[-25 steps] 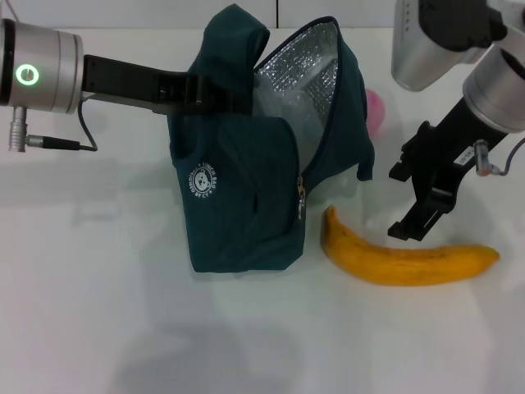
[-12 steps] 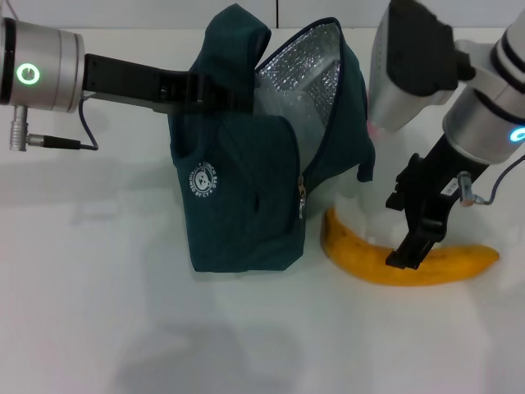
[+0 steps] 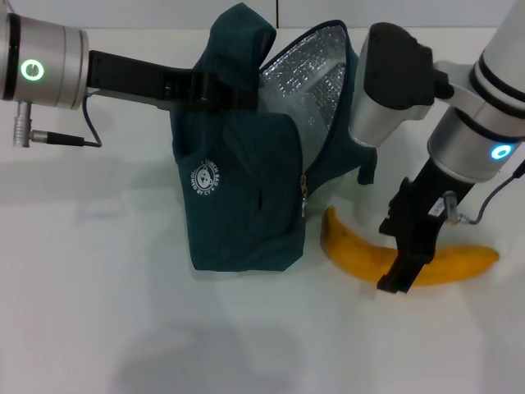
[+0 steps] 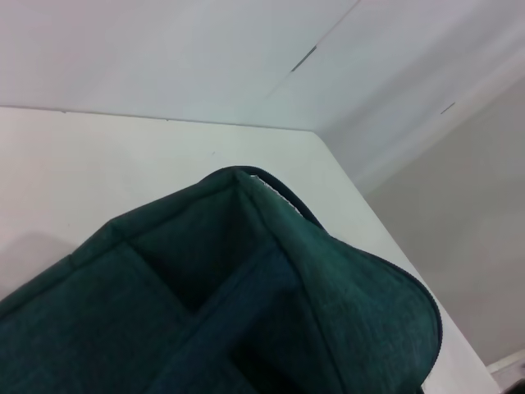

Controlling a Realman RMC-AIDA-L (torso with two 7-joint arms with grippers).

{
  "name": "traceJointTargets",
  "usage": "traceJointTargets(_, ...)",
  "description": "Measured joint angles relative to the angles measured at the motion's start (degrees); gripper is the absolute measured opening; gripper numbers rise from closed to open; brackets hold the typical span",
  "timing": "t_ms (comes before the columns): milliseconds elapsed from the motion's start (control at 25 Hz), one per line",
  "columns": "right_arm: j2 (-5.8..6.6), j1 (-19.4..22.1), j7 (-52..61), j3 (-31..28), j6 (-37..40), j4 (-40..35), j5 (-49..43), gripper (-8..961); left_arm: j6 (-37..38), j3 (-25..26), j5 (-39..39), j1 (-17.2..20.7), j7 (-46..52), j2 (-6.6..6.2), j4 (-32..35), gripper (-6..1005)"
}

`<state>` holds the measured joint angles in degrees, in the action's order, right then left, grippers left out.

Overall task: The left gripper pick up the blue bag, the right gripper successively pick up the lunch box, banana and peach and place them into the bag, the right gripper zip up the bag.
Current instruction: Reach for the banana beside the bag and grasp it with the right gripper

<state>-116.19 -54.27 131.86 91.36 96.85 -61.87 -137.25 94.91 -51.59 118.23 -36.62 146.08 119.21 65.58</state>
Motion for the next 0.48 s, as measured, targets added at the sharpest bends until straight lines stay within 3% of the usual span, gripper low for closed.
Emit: traceJointTargets(480, 0.0, -0.2, 0.1, 2.1, -3.7, 1.3, 0.9, 857, 0.0, 0.0, 0.0, 0.3, 0.0, 0.06, -0.4, 40)
